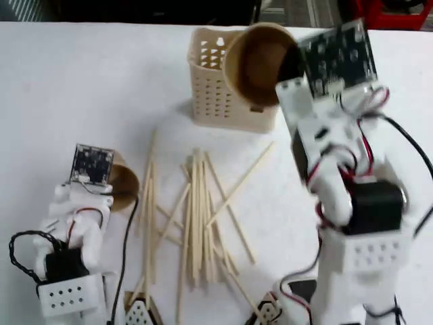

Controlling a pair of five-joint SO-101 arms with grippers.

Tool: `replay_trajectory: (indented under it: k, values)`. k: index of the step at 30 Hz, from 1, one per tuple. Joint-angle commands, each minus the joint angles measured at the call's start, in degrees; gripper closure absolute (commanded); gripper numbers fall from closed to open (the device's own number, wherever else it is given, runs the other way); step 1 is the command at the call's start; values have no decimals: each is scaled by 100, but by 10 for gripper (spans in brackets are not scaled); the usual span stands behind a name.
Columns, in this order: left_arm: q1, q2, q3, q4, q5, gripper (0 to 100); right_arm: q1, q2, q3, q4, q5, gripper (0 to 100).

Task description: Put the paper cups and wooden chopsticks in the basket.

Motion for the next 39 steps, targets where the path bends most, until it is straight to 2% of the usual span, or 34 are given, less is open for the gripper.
replay_trajectory:
  k: [1,6,10,18,20,26,39]
  values:
    - [40,-497,176,-79,62,978,22,435,-255,-629,-325,978]
    - [40,-857,211,193,53,978,338,1042,-255,-1279,-809,978]
    - [40,-1077,255,281,53,978,382,1499,-255,-1569,-862,978]
    - [40,-1103,237,404,44,978,435,1982,-255,-1525,-862,977]
    - [40,-1103,237,404,44,978,514,1965,-264,-1376,-862,955]
    - [40,-1103,202,387,44,978,725,2000,-615,-892,-853,807]
    - [75,-1095,-905,413,79,978,787,1349,-607,1490,-818,797]
